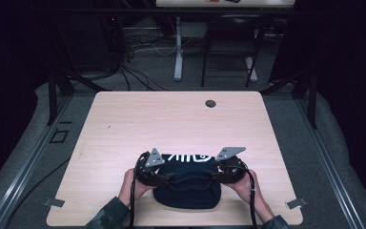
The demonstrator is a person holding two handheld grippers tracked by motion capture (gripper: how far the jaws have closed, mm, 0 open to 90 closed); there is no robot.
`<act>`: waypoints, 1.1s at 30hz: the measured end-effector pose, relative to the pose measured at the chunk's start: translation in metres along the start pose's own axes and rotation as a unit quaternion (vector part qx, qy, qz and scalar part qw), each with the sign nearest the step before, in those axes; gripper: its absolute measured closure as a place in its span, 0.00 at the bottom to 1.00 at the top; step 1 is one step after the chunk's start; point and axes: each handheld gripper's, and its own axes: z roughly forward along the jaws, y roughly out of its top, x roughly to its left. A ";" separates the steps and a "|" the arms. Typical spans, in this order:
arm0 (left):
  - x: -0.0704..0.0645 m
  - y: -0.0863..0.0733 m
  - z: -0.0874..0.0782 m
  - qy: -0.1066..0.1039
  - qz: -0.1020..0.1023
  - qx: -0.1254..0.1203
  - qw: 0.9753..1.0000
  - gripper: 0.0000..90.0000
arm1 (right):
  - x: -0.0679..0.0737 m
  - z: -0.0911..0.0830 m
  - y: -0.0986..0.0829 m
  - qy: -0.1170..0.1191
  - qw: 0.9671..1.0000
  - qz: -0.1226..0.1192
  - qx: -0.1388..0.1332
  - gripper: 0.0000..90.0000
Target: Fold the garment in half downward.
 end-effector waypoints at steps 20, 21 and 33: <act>-0.012 -0.014 0.007 0.011 0.027 0.033 0.999 0.20 | 0.014 0.019 -0.013 -0.004 0.998 -0.042 0.045 0.24; -0.012 -0.014 0.007 0.011 0.027 0.033 0.999 0.20 | 0.014 0.020 -0.013 -0.007 0.998 -0.042 0.043 0.23; -0.016 -0.018 0.009 0.011 0.015 0.036 0.999 0.19 | 0.011 0.027 -0.014 -0.027 0.996 -0.067 0.047 0.15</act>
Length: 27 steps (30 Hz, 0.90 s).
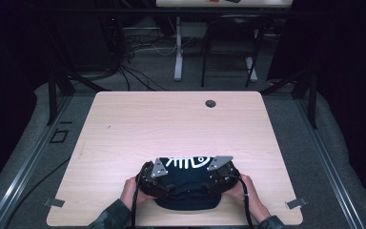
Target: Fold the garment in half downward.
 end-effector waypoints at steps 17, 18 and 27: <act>0.009 0.007 -0.015 0.015 -0.019 -0.026 0.999 0.05 | -0.005 -0.012 0.003 0.006 0.999 0.032 -0.020 0.05; 0.010 0.007 -0.017 0.018 -0.020 -0.030 0.999 0.04 | -0.004 -0.018 0.004 0.005 0.999 0.034 -0.030 0.04; 0.031 0.002 -0.036 0.049 -0.052 -0.049 0.996 0.02 | -0.008 -0.044 0.002 -0.012 0.997 0.053 -0.058 0.04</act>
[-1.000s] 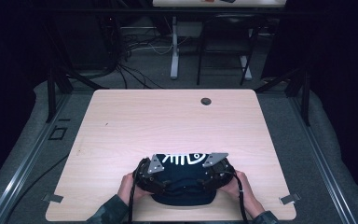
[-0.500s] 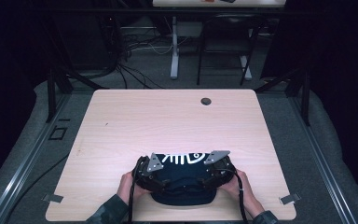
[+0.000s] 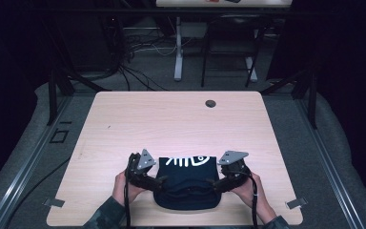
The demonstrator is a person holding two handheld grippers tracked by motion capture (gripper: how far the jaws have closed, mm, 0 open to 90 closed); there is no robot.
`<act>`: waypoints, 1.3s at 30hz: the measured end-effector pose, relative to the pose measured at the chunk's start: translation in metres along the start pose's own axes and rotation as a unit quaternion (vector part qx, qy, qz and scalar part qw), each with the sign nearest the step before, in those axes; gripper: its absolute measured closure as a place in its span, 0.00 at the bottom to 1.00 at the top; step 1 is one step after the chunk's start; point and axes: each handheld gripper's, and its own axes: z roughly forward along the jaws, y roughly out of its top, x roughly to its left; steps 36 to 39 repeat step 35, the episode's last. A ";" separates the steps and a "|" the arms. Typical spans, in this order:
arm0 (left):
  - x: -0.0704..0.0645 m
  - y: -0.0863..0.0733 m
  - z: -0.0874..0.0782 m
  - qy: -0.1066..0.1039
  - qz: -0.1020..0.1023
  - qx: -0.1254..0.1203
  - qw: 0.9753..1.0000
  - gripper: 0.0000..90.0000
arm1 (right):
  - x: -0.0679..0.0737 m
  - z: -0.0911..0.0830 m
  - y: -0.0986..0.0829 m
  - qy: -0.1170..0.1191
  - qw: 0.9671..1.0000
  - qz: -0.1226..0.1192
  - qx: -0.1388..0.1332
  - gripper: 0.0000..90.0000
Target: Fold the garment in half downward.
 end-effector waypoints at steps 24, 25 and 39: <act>0.057 -0.042 0.012 0.035 -0.073 0.053 0.995 0.00 | -0.057 -0.010 -0.057 -0.085 0.991 0.095 0.047 0.05; 0.057 -0.042 0.012 0.035 -0.073 0.053 0.995 0.00 | -0.057 -0.010 -0.057 -0.085 0.991 0.095 0.047 0.05; 0.065 -0.050 0.020 0.028 -0.084 0.077 0.993 0.00 | -0.067 0.001 -0.070 -0.081 0.987 0.119 0.066 0.05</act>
